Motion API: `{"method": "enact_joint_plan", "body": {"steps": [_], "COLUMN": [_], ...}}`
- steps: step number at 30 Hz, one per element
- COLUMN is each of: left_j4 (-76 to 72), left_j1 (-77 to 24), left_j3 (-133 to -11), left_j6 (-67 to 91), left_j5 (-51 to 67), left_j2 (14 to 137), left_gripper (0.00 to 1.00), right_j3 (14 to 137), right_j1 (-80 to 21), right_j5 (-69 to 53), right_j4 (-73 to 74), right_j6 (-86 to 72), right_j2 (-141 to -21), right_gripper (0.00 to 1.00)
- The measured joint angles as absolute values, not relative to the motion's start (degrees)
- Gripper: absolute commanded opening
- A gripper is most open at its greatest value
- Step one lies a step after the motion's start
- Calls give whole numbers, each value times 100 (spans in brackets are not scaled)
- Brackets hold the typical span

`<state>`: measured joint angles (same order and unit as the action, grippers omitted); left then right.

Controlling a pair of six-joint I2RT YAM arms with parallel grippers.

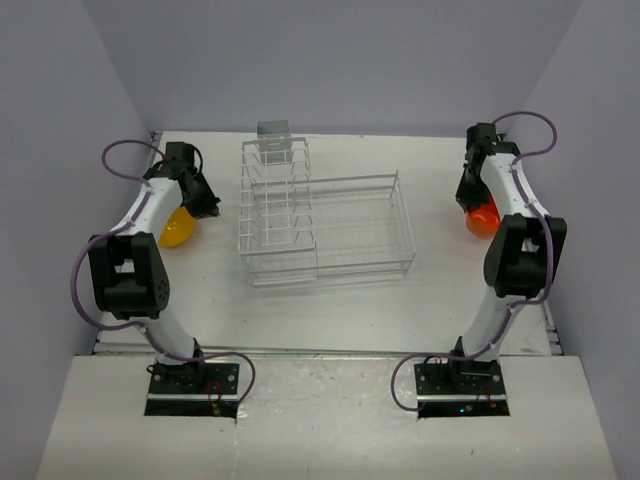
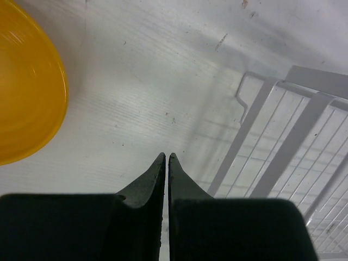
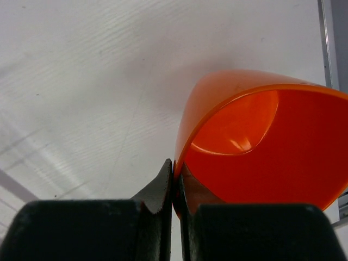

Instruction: Unload the bowls from the dish rack

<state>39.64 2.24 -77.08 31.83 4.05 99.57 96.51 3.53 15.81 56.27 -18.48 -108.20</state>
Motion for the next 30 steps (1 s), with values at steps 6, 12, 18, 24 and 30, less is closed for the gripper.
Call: {"method": "enact_joint_plan", "body": {"steps": [6, 12, 18, 24, 30], "left_j4": [4001, 4010, 4082, 4141, 4141], "left_j1": [224, 224, 224, 224, 224], "left_j3": [-7813, -7835, -7900, -7926, -7926], "left_j6": [3183, 3183, 3186, 3188, 3188], "left_j5": [434, 445, 434, 412, 401], "left_j2": [9806, 9738, 9682, 9509, 9209], "left_gripper": [8, 20, 31, 36, 40], "right_j3": [9607, 9507, 9445, 9341, 9142], "right_j1": [602, 587, 585, 585, 567], "right_j5": [1557, 1496, 1389, 1393, 1361], "right_j4": [5614, 5533, 5513, 5395, 5384], "right_j6": [-1885, -1907, -1920, -1955, -2027], "right_j2": [-11360, -11627, -11710, -11695, -11365], "right_gripper": [0, 0, 22, 43, 62]}}
